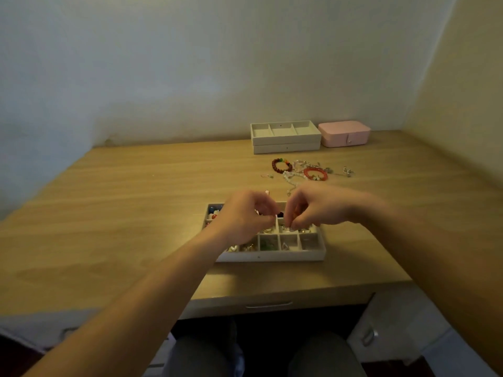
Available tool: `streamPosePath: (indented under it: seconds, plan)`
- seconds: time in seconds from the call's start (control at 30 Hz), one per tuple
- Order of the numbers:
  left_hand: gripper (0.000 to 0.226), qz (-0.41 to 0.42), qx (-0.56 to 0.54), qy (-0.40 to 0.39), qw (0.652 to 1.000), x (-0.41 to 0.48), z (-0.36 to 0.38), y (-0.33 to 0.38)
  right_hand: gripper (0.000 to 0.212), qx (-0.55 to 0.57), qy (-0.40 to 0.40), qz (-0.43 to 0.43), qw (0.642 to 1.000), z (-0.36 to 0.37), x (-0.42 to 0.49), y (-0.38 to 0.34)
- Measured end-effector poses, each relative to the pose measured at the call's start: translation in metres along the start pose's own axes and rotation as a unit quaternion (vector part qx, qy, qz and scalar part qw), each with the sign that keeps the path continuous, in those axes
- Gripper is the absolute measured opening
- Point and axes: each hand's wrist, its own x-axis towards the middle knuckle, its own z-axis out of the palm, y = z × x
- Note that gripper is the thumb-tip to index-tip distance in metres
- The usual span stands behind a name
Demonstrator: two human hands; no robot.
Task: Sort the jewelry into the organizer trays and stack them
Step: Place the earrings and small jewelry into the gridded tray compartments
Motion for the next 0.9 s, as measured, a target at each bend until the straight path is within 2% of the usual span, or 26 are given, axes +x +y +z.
streamPosePath:
  seconds: [0.13, 0.5, 0.67, 0.9]
  plan:
    - [0.026, 0.008, -0.01, 0.001, 1.0, -0.001, 0.01, -0.003, 0.017, -0.019, 0.012, -0.009, 1.0, 0.01, 0.001, 0.008]
    - [0.03, 0.015, -0.021, -0.008, 1.0, -0.003, 0.018, -0.005, 0.025, -0.061, 0.065, -0.036, 0.995, 0.026, 0.0, 0.009]
    - [0.032, 0.013, -0.021, -0.028, 0.999, -0.004, 0.019, -0.008, 0.02, -0.093, 0.078, -0.024, 0.992, 0.034, -0.001, 0.004]
    - [0.032, 0.007, -0.003, -0.038, 0.999, -0.002, 0.018, -0.009, 0.03, -0.142, 0.127, 0.002, 0.982, 0.044, -0.002, -0.004]
